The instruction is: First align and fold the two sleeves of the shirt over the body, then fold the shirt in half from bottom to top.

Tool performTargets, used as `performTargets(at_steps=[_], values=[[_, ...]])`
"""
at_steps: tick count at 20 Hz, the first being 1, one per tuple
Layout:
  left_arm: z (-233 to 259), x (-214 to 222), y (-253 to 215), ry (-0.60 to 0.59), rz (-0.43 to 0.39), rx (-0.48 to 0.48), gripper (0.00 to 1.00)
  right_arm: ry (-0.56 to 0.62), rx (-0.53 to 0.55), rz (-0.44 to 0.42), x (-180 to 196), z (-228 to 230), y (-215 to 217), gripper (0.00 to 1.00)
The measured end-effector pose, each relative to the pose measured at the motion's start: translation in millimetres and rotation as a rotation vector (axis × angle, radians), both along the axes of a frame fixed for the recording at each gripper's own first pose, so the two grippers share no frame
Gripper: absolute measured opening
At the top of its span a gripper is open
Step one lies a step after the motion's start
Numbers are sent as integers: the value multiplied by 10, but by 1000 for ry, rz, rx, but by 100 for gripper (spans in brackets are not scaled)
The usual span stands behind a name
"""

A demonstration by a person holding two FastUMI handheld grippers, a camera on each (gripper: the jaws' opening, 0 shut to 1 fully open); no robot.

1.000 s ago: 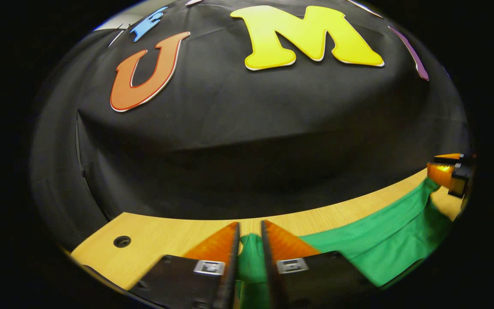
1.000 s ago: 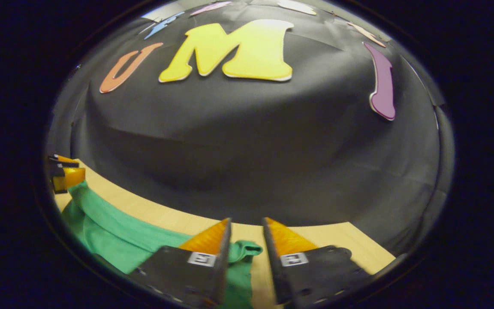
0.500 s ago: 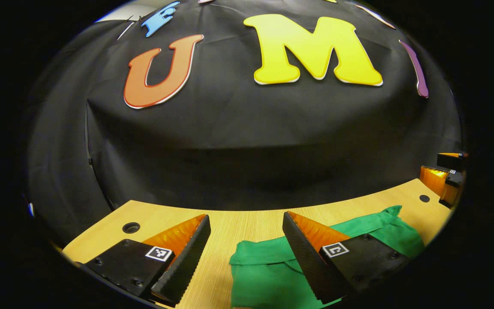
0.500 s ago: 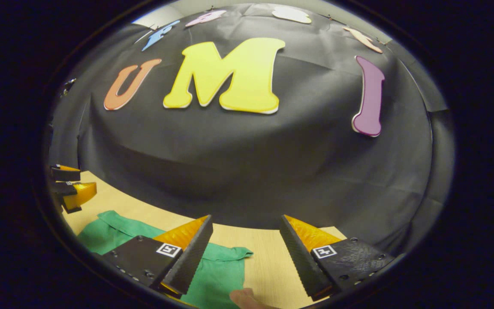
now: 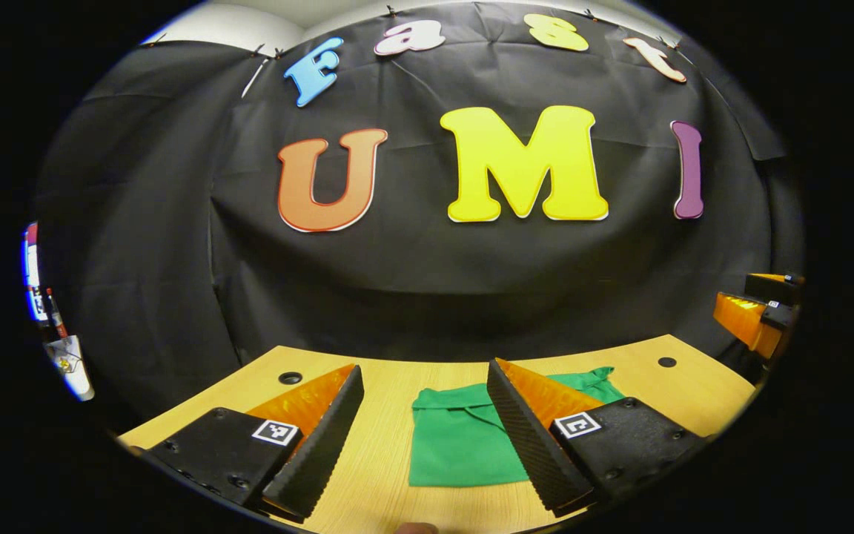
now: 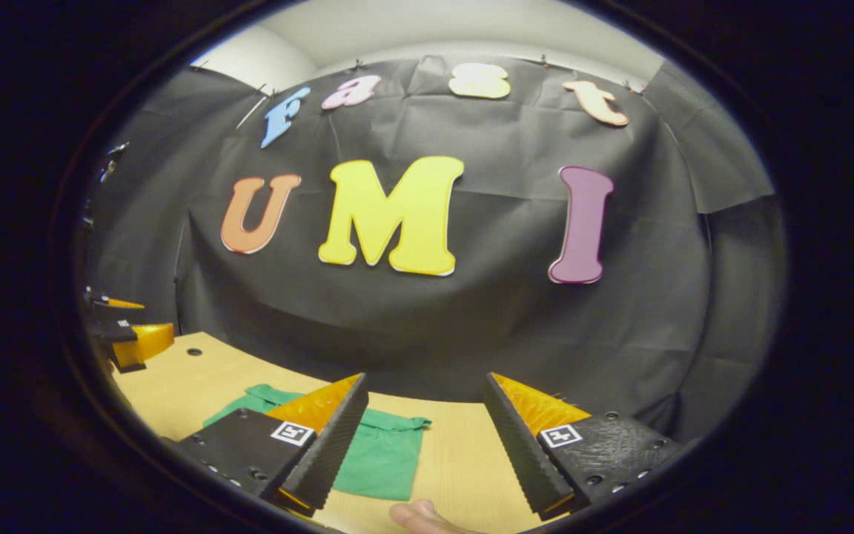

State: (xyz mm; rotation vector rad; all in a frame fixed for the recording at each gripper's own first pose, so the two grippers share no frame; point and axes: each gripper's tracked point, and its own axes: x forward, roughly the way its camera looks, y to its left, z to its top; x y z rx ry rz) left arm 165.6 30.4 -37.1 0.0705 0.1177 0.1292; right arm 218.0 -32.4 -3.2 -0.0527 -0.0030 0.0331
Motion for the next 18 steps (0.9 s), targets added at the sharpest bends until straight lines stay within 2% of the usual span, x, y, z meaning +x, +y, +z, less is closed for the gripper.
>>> performTargets(at_steps=[3, 6, 10, 16, 18], values=[[-108, -571, -134, 18, -15, 11, 100, -18, 8, 13, -558, 62, -3, 95], [-166, -1052, -226, 45, -35, 42, 100, -12, 62, 46, -1076, 146, 12, 95], [22, -1553, -310, -12, -31, 51, 100, -19, 55, 54, -1645, 148, -37, 95], [161, -2032, -476, -61, -78, 74, 100, -9, 19, 79, -2286, -35, 144, 95], [206, -2096, -523, -83, -95, 71, 100, -19, 41, 102, -2445, -16, 257, 95]])
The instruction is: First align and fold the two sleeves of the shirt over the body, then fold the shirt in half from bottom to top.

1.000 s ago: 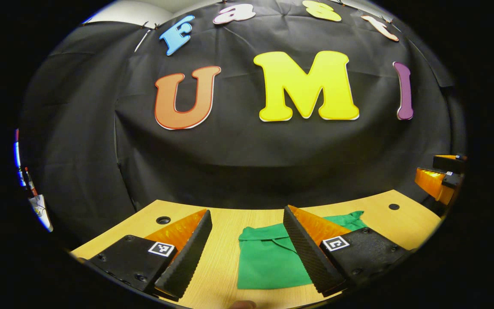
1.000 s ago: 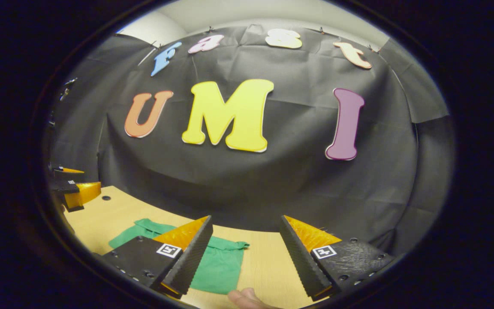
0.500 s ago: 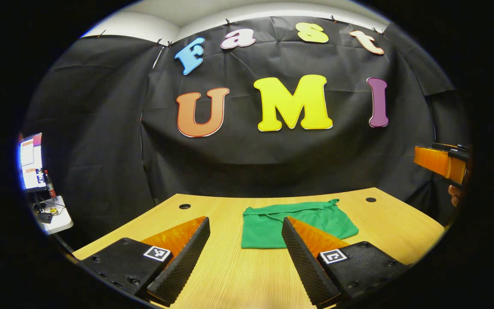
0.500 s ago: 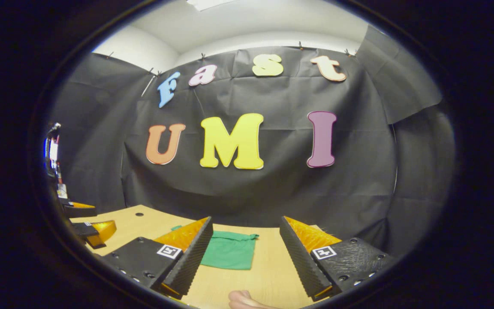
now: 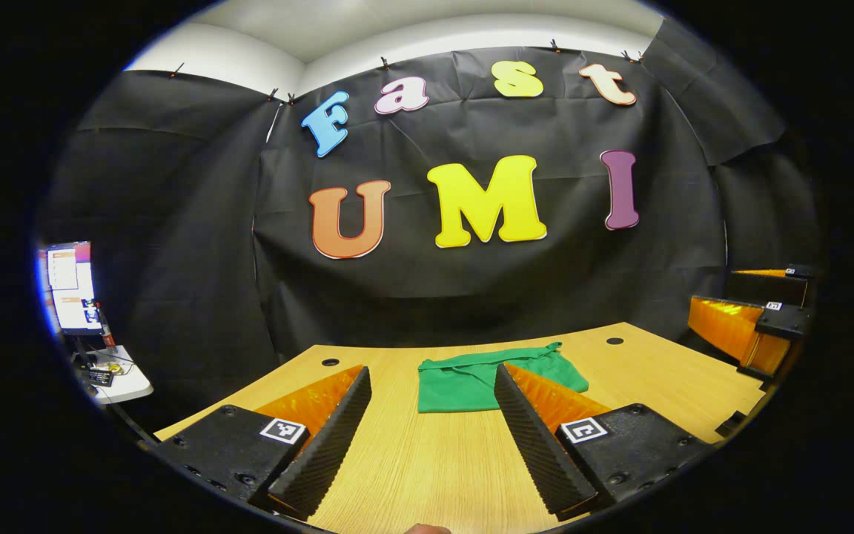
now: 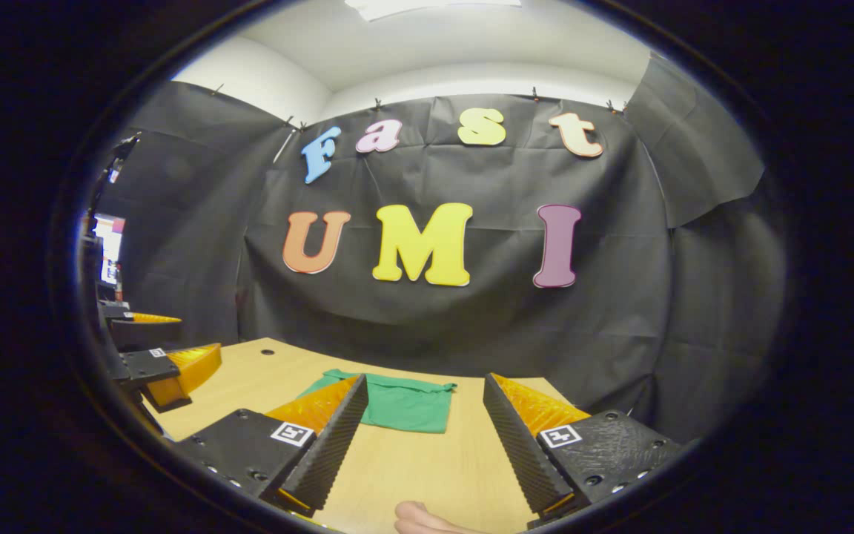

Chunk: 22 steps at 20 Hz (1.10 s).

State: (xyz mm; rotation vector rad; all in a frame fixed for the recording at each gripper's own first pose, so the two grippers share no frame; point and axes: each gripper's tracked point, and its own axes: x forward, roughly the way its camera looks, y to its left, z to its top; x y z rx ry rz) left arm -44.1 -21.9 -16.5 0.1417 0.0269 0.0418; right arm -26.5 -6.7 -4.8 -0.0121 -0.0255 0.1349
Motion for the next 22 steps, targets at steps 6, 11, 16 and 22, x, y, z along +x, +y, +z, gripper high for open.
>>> performTargets(at_steps=[6, 11, 16, 22], values=[[106, -120, 79, -29, -16, 12, 100, 4, -28, -3, -212, -130, 239, 96], [125, -151, 47, -31, -31, 2, 100, 6, -90, 4, -243, -158, 360, 95], [137, -158, 52, -36, -19, 2, 100, 4, -74, 47, -315, -181, 402, 95], [124, -139, 39, -32, -17, 1, 100, 5, -70, 62, -319, -222, 395, 96]])
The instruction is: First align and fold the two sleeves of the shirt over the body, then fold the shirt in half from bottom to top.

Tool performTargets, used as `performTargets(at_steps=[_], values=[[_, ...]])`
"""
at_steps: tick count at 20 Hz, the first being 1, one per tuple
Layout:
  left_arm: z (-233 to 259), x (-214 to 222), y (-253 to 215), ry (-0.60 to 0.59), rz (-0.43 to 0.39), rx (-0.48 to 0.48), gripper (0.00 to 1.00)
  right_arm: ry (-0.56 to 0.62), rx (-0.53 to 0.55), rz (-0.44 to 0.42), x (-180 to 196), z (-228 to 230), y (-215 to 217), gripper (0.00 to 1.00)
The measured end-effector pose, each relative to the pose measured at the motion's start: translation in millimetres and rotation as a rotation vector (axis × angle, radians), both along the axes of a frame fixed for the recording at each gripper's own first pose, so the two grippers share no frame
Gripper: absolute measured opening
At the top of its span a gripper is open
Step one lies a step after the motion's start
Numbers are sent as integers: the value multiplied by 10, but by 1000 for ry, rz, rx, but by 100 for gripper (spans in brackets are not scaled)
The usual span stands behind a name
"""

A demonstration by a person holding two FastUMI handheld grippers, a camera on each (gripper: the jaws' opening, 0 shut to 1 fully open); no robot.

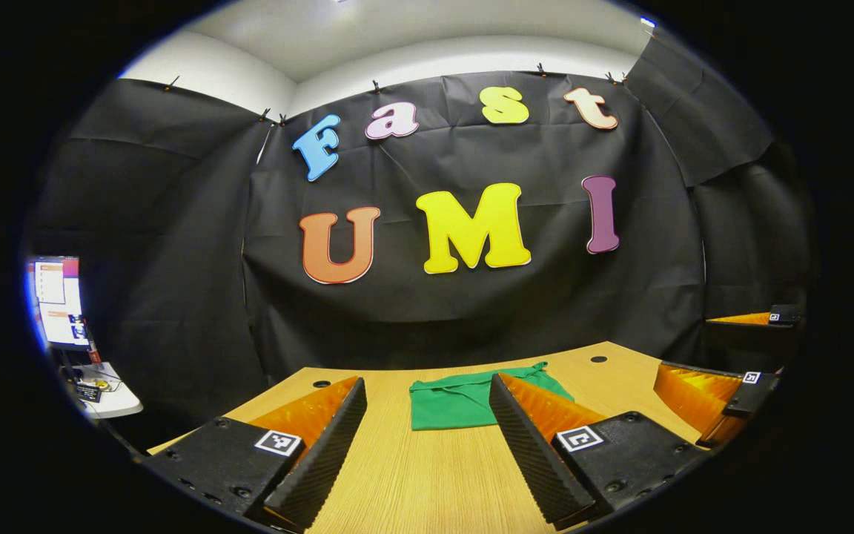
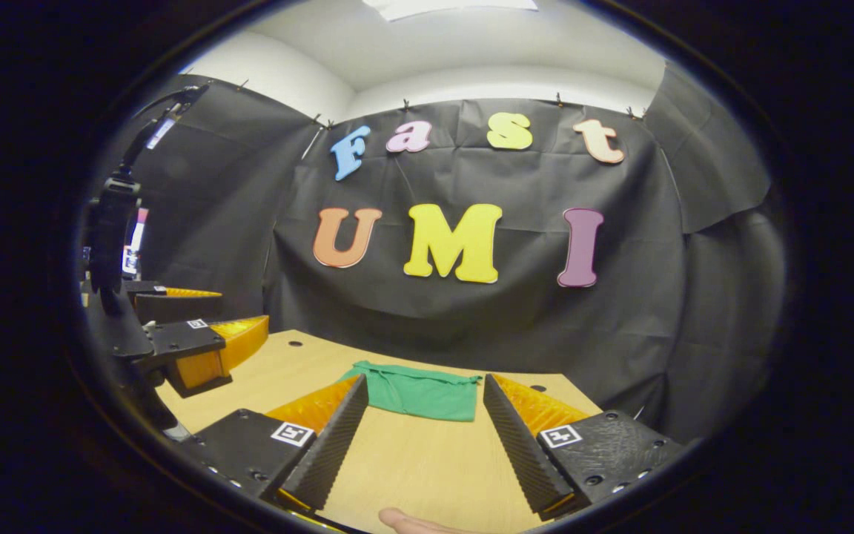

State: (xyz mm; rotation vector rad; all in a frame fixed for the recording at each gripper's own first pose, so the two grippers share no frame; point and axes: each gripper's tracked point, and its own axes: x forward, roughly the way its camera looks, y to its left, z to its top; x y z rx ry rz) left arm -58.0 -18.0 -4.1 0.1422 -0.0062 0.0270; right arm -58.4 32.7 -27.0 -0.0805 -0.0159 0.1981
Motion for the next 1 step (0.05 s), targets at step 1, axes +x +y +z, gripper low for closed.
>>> performTargets(at_steps=[1], values=[[-4, 8, 13, 0, 5, 0, 100, -2, -6, 0, -17, -10, -8, 95]])
